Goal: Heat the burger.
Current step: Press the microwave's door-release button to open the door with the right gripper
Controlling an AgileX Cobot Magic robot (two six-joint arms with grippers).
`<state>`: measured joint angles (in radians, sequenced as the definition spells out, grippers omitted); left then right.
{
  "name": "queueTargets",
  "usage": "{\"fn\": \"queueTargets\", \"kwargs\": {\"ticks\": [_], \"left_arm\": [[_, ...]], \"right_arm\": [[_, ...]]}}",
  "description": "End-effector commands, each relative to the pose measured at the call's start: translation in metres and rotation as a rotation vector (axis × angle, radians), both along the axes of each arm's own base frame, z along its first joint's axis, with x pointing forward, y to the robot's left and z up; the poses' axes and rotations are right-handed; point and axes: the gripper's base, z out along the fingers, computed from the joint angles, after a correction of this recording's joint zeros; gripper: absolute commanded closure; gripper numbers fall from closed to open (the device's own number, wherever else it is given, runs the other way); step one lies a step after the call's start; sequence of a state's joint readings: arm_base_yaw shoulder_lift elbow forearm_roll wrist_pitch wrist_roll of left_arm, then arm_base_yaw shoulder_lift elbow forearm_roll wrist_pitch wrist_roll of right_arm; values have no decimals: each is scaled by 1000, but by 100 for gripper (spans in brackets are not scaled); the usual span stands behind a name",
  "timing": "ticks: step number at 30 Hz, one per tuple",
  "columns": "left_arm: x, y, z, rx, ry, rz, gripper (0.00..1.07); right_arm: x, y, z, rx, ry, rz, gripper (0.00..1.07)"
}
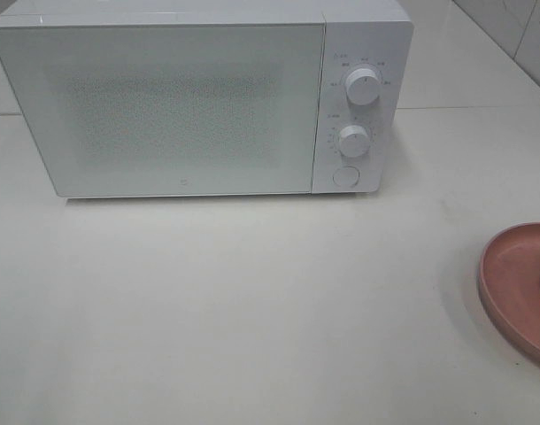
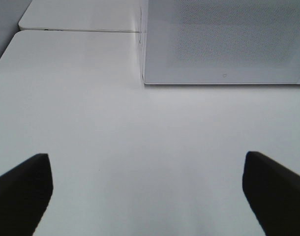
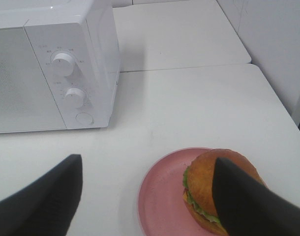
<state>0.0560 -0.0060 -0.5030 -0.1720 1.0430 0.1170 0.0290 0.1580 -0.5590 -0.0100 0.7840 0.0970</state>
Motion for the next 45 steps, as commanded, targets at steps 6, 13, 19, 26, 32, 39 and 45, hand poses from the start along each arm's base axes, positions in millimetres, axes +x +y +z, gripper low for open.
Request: {"fn": "queueTargets", "kwargs": {"ticks": [6, 13, 19, 26, 32, 39, 45], "left_arm": [[-3, 0, 0, -1, -26, -9, 9], [-3, 0, 0, -1, -26, -9, 9], [-3, 0, 0, 0, -26, -9, 9], [-3, 0, 0, 0, -26, -9, 9], [-3, 0, 0, 0, -26, -9, 9], [-3, 0, 0, 0, -26, -9, 9], [-3, 0, 0, 0, -26, -9, 9]], "right_arm": [[23, 0, 7, -4, -9, -10, 38], [44, 1, 8, -3, 14, -8, 38], [57, 1, 6, -4, 42, -8, 38], [83, 2, 2, -5, 81, -6, 38], [100, 2, -11, -11, 85, -4, 38], [112, 3, -38, -7, 2, 0, 38], [121, 3, -59, -6, -10, 3, 38]]}}
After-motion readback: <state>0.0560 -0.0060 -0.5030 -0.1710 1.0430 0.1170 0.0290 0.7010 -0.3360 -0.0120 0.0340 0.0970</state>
